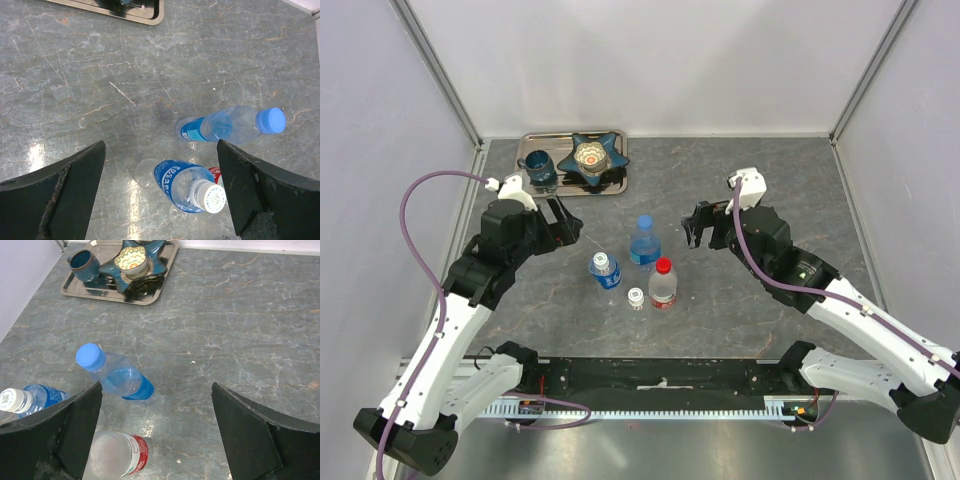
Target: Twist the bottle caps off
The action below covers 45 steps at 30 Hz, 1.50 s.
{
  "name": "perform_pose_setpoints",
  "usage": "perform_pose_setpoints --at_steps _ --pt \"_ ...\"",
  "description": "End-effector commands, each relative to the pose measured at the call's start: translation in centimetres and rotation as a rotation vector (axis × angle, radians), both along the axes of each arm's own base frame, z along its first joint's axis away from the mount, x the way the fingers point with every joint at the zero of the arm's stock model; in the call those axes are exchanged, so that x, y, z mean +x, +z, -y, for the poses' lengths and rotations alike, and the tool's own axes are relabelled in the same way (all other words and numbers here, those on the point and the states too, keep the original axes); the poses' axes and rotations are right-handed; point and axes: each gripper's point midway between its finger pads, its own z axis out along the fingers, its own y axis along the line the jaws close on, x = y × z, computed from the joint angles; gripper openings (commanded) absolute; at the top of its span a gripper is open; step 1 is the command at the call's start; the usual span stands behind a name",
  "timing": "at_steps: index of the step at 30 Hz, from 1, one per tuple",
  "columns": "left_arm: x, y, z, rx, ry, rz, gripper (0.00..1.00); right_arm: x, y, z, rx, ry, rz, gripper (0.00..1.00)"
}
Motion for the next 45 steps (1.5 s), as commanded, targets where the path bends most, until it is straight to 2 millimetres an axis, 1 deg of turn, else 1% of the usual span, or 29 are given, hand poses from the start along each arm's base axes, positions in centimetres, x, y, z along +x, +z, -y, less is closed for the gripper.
perform_pose_setpoints --at_steps 1,5,6,7,8,9,10,11,12,13,14,15,16,19,22,24,27,31,33,40,45 --pt "0.3 1.3 0.5 -0.015 -0.031 0.064 1.00 -0.8 1.3 -1.5 0.045 0.095 0.020 0.98" --pt "0.3 1.2 0.6 -0.012 -0.037 0.060 1.00 -1.6 2.3 -2.9 0.026 0.139 0.034 0.98" --pt "0.4 1.1 0.6 -0.010 -0.037 0.057 1.00 -2.4 2.4 -3.6 0.013 0.164 0.032 0.98" --pt "0.4 1.1 0.6 -0.010 -0.035 0.057 1.00 -2.4 3.5 -3.6 0.013 0.151 0.052 0.98" --pt "0.4 1.0 0.5 -0.007 -0.033 0.055 1.00 -2.5 3.5 -4.0 -0.006 0.159 0.054 0.98" --pt "0.3 1.1 0.5 -0.008 -0.033 0.059 1.00 -3.2 3.6 -4.7 -0.021 0.181 0.051 0.98" --pt "0.3 1.1 0.5 -0.009 -0.033 0.062 1.00 -3.5 4.5 -5.1 -0.019 0.188 0.062 0.98" --pt "0.2 1.1 0.6 -0.010 -0.038 0.064 1.00 -3.5 4.4 -5.4 -0.037 0.181 0.063 0.98" --pt "0.2 1.1 0.6 -0.006 -0.046 0.068 1.00 -4.3 4.8 -6.2 -0.048 0.212 0.073 0.98" --pt "0.1 1.3 0.6 -0.007 -0.050 0.075 1.00 -4.6 4.7 -6.6 -0.059 0.220 0.074 0.98" --pt "0.0 1.2 0.7 -0.007 -0.056 0.075 1.00 -4.7 4.3 -7.0 -0.076 0.222 0.070 0.98" --pt "0.0 1.1 0.7 -0.007 -0.057 0.078 1.00 -5.4 4.2 -7.8 -0.086 0.249 0.068 0.98" --pt "-0.1 1.3 0.6 -0.009 -0.054 0.086 0.99 -5.7 3.9 -8.2 -0.094 0.259 0.064 0.98" --pt "-0.1 0.7 0.4 -0.007 -0.044 0.079 0.97 -6.2 2.3 -9.2 -0.125 0.270 0.041 0.98" --pt "-0.2 0.5 0.4 -0.005 -0.042 0.076 0.95 -6.0 0.4 -9.1 -0.158 0.242 0.004 0.98" --pt "-0.3 0.4 0.3 -0.006 -0.043 0.076 0.95 -5.7 -1.3 -8.8 -0.195 0.214 -0.023 0.98" --pt "-0.4 0.3 0.2 -0.003 -0.040 0.077 0.95 -5.8 -3.0 -8.6 -0.215 0.203 -0.053 0.95" --pt "-0.4 -0.4 0.2 0.002 -0.042 0.062 0.94 -5.9 -4.2 -8.3 -0.220 0.190 -0.075 0.89" --pt "-0.4 -0.6 0.3 0.000 -0.040 0.057 0.94 -6.1 -4.8 -8.3 -0.222 0.189 -0.088 0.87" --pt "-0.3 -1.5 0.3 0.005 -0.042 0.031 0.93 -6.3 -5.8 -8.1 -0.220 0.185 -0.110 0.77" --pt "-0.3 -1.7 0.3 0.003 -0.040 0.026 0.93 -6.6 -6.6 -8.0 -0.219 0.193 -0.128 0.72"
